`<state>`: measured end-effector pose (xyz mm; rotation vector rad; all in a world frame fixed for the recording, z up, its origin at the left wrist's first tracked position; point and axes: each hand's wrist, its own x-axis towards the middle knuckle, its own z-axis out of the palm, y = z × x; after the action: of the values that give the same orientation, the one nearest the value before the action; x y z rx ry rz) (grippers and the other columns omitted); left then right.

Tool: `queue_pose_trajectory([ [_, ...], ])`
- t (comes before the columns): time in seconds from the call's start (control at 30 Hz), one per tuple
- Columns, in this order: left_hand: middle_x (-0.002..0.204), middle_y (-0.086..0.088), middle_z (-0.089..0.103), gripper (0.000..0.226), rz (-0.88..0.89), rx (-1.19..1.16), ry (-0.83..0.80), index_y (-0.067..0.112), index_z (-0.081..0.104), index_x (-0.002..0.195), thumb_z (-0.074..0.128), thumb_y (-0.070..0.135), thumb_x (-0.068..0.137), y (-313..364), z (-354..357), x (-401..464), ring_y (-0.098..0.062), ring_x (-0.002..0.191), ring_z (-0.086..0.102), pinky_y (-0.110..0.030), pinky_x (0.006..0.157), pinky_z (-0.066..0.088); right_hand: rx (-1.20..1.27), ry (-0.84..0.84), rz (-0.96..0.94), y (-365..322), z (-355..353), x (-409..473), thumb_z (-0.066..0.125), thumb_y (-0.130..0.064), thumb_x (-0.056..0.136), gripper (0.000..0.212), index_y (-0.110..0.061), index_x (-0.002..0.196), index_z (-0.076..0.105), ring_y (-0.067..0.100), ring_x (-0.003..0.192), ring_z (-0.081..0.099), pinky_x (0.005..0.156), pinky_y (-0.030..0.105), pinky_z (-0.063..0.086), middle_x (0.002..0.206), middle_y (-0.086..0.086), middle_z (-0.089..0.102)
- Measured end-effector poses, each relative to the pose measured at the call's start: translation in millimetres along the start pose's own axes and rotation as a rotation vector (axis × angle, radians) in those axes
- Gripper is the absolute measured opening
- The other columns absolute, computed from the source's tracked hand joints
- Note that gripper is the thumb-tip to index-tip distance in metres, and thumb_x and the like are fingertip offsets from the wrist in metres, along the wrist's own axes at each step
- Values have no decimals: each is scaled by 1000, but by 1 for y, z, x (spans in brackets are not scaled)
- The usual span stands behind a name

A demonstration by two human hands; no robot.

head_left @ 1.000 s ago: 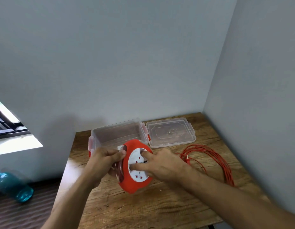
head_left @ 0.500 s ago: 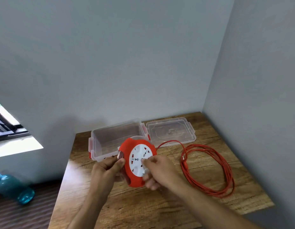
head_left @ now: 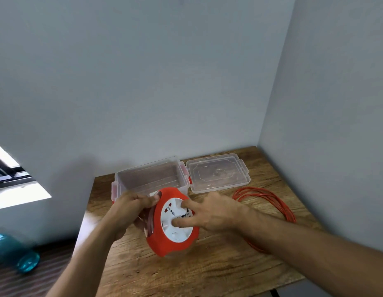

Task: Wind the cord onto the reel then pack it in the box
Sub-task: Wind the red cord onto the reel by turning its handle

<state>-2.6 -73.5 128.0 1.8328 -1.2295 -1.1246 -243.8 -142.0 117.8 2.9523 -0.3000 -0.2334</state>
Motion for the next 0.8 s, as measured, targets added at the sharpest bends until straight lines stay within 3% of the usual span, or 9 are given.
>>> queue_pose_trajectory([
  [0.1, 73, -10, 81, 34, 27, 24, 1, 19, 84, 74, 67, 45, 88, 1, -1, 2, -26, 64, 78, -29, 51, 59, -13, 65, 34, -2, 4, 9, 51, -40, 104, 57, -38, 153, 22, 31, 86, 67, 58, 34, 60, 147, 22, 43],
  [0.23, 68, -4, 80, 33, 73, -43, -5, 24, 85, 73, 65, 50, 78, 1, -1, -3, -16, 57, 75, -23, 47, 56, -56, 106, 87, -9, 16, 20, 65, -38, 97, 67, -40, 150, 25, 35, 90, 67, 57, 39, 61, 140, 22, 48],
  [0.33, 74, -7, 82, 24, 118, -101, 43, 26, 86, 77, 68, 41, 81, -3, 3, -7, -20, 61, 78, -24, 46, 59, 104, 217, 322, -15, 23, 27, 55, -49, 96, 64, -42, 151, 23, 33, 94, 68, 64, 38, 56, 129, 17, 60],
  [0.47, 75, -7, 81, 26, 187, -184, 106, 28, 86, 79, 70, 13, 93, -11, 22, -11, -22, 62, 78, -25, 50, 62, 694, 454, 947, -40, 29, 37, 63, -60, 77, 72, -41, 143, 39, 28, 98, 70, 71, 34, 56, 117, 3, 72],
  [0.53, 84, -6, 80, 31, 200, -165, 134, 35, 85, 81, 72, 8, 91, -19, 34, -14, -23, 70, 78, -27, 55, 63, 1223, 519, 1170, -54, 33, 48, 70, -54, 79, 69, -36, 140, 43, 27, 89, 72, 56, 26, 53, 116, 1, 70],
  [0.6, 92, -6, 79, 33, 206, -119, 157, 39, 83, 88, 75, 7, 89, -27, 46, -17, -23, 82, 77, -36, 67, 66, 1580, 582, 1299, -59, 35, 53, 72, -46, 84, 62, -28, 136, 45, 20, 60, 73, 38, 20, 46, 110, 4, 71],
  [0.67, 95, 4, 81, 39, 222, -110, 148, 44, 82, 89, 76, 5, 87, -32, 57, -22, -18, 87, 77, -32, 72, 65, 1596, 604, 1333, -63, 39, 51, 69, -42, 87, 54, -25, 132, 45, 17, 47, 69, 33, 19, 44, 103, 3, 71],
  [0.73, 91, 12, 82, 37, 231, -78, 139, 48, 79, 85, 81, 12, 83, -35, 66, -25, -9, 80, 78, -21, 64, 62, 1473, 622, 1314, -68, 41, 47, 66, -43, 88, 51, -25, 131, 44, 24, 57, 72, 35, 22, 47, 101, 2, 70],
  [0.8, 80, 8, 82, 23, 230, -32, 213, 42, 77, 80, 85, 21, 79, -36, 72, -25, -8, 64, 77, -27, 59, 61, 1410, 584, 1258, -72, 40, 44, 62, -48, 90, 53, -27, 134, 40, 27, 65, 73, 38, 24, 50, 101, 4, 73],
])
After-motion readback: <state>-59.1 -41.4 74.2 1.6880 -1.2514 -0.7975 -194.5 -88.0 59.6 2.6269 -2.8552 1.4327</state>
